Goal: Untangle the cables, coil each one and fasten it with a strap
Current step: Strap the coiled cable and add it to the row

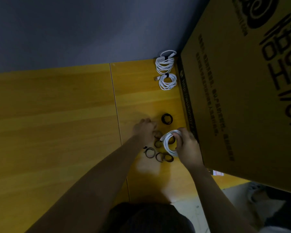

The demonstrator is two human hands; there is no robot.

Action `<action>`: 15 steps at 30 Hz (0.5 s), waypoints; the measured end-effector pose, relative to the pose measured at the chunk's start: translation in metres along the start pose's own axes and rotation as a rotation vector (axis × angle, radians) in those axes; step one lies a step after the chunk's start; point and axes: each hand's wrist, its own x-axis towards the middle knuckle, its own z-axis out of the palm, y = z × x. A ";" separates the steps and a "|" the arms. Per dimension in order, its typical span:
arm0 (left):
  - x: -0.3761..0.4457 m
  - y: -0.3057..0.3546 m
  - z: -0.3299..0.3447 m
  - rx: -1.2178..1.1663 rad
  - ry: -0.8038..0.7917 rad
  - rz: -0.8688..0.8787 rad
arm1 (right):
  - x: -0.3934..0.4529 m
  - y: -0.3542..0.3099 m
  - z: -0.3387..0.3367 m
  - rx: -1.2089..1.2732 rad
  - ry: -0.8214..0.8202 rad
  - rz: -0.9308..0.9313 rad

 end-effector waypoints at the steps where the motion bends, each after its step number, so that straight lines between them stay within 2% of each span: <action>1: 0.004 0.002 0.002 -0.003 -0.002 -0.002 | 0.000 0.000 0.000 -0.002 -0.014 -0.004; 5: 0.012 -0.003 0.007 -0.050 0.020 -0.001 | 0.003 -0.001 0.000 0.010 -0.064 -0.007; 8: 0.008 -0.011 -0.001 -0.281 0.134 -0.008 | 0.003 -0.011 -0.007 0.124 -0.021 -0.030; 10: -0.002 -0.014 -0.014 -0.408 0.217 0.048 | 0.003 -0.026 -0.016 0.262 0.016 -0.030; 15: -0.045 -0.016 -0.058 -0.926 0.282 0.177 | 0.012 -0.070 -0.028 0.491 -0.026 -0.038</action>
